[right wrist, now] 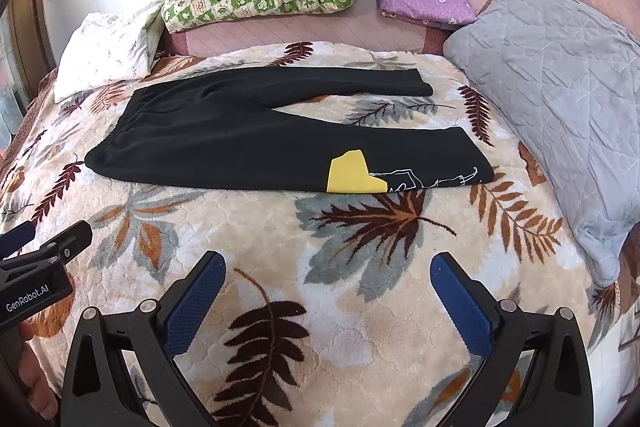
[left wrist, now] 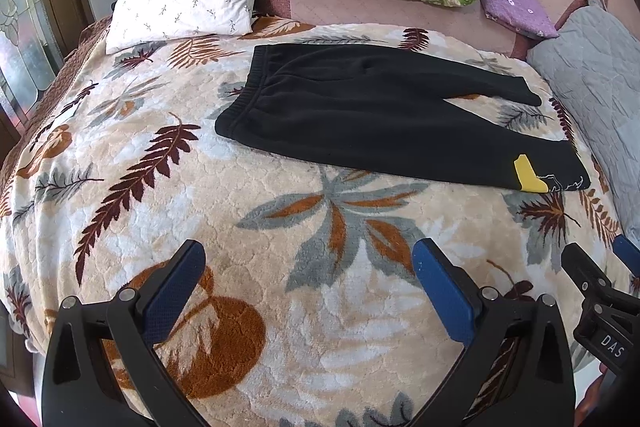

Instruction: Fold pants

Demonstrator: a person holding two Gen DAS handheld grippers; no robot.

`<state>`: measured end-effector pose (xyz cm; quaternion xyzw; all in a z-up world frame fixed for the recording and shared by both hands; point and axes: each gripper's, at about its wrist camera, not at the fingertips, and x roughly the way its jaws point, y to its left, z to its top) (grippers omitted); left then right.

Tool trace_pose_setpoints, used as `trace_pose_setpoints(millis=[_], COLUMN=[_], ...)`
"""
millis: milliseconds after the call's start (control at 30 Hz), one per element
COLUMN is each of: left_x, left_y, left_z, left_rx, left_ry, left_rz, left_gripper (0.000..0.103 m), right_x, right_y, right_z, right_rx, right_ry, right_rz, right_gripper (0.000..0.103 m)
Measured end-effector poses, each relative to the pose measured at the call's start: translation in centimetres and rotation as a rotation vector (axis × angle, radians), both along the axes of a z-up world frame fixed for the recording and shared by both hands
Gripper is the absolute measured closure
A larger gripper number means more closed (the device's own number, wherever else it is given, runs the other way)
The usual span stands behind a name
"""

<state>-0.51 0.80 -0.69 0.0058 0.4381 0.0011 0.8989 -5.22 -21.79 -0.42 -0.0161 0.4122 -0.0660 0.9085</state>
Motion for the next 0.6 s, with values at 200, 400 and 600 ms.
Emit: trace_pose_setpoints(millis=[200, 400, 600], left_x=[-0.2, -0.5, -0.7], left_y=[0.5, 1.0, 1.1], left_z=[0.0, 0.1, 0.3], left_rx=[0.019, 0.015, 0.014], left_ry=[-0.012, -0.015, -0.016], left_rz=[0.021, 0.028, 0.027], left_gripper=[0.000, 0.000, 0.000], right_x=[-0.2, -0.7, -0.9], right_y=[-0.1, -0.3, 0.0], right_z=[0.0, 0.1, 0.3], right_rx=[0.004, 0.012, 0.009], right_ry=[-0.001, -0.003, -0.009], right_rz=[-0.005, -0.010, -0.008], right_gripper=[0.000, 0.000, 0.000])
